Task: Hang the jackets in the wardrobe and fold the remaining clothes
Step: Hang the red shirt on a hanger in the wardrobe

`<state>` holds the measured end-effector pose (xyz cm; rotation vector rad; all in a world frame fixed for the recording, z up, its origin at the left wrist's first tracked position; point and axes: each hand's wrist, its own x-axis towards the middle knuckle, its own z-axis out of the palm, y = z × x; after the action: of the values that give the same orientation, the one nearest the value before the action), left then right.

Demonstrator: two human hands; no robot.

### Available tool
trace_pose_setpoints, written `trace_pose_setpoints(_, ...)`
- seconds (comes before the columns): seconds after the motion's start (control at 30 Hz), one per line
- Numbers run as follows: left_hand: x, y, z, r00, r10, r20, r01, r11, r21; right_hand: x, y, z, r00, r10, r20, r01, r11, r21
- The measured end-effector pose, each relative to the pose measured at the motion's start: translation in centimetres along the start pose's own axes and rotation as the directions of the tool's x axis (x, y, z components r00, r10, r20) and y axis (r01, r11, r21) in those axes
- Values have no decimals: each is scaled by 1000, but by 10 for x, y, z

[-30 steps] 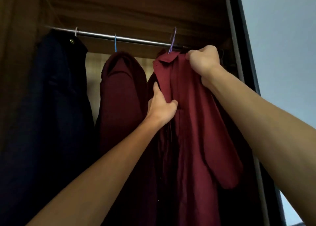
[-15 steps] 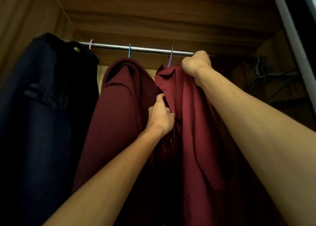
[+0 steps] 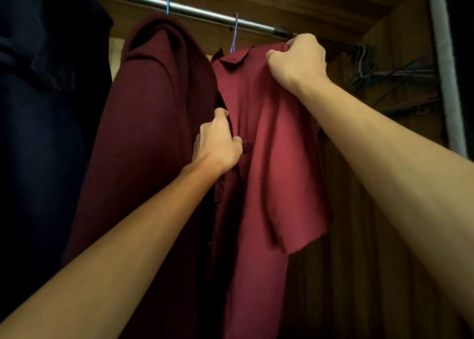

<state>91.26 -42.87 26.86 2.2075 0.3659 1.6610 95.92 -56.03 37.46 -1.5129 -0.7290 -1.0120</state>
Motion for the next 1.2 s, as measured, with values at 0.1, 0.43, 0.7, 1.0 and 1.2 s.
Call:
trace_pose_setpoints(0.1, -16, 9, -9, 998, 41, 50, -45, 995, 92, -22, 3, -17, 997, -79, -1, 79, 995, -59)
trace_pose_setpoints(0.43, -107, 28, -35, 973, 160, 169, -140, 982, -124, -157, 21, -77, 996, -44, 75, 66, 945, -320)
trace_pose_setpoints(0.7, -199, 44, -56, 919, 322, 230, -246, 921, -303, -254, -4, -168, 978, 58, 199, 68, 817, -572)
trace_pose_setpoints(1.0, -301, 112, -79, 794, 442, 418, -248, 863, -441, -345, -25, -316, 973, 206, 108, -65, 686, -725)
trace_pose_setpoints(1.2, -393, 193, -108, 586, 543, 601, -258, 829, -496, -425, -54, -454, 938, 346, 15, -174, 507, -845)
